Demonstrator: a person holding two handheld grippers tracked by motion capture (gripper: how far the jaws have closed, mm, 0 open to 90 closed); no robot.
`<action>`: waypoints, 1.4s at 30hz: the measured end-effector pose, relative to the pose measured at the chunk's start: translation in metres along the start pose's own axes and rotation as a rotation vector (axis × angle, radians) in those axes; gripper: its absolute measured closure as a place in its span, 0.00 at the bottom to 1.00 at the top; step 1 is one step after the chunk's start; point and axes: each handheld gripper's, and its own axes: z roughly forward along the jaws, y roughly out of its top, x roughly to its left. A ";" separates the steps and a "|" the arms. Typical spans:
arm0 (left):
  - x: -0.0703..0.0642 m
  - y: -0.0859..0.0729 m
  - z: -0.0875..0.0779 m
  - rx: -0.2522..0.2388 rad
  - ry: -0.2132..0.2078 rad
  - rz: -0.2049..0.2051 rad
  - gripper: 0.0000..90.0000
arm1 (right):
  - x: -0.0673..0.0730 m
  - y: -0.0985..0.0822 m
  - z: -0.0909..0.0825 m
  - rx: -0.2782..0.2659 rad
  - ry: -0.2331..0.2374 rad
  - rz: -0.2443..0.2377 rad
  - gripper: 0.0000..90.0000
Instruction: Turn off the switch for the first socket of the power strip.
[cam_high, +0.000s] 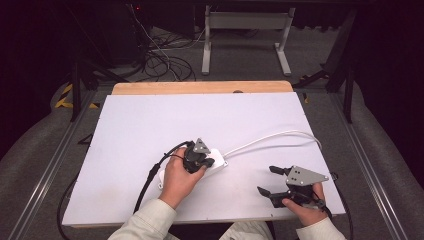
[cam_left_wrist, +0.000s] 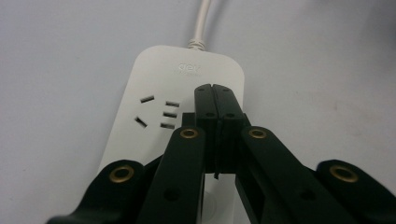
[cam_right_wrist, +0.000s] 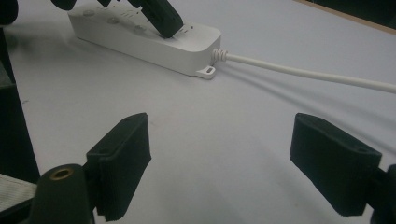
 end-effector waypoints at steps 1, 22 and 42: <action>-0.001 0.000 0.000 0.004 0.008 0.009 1.00 | 0.000 0.000 0.000 0.001 0.000 0.000 0.23; -0.010 0.008 0.002 0.048 0.080 0.048 1.00 | 0.000 0.000 0.001 0.006 0.001 0.000 0.23; -0.008 0.010 0.000 0.090 0.036 0.017 1.00 | 0.001 0.000 0.001 0.010 0.005 0.003 0.23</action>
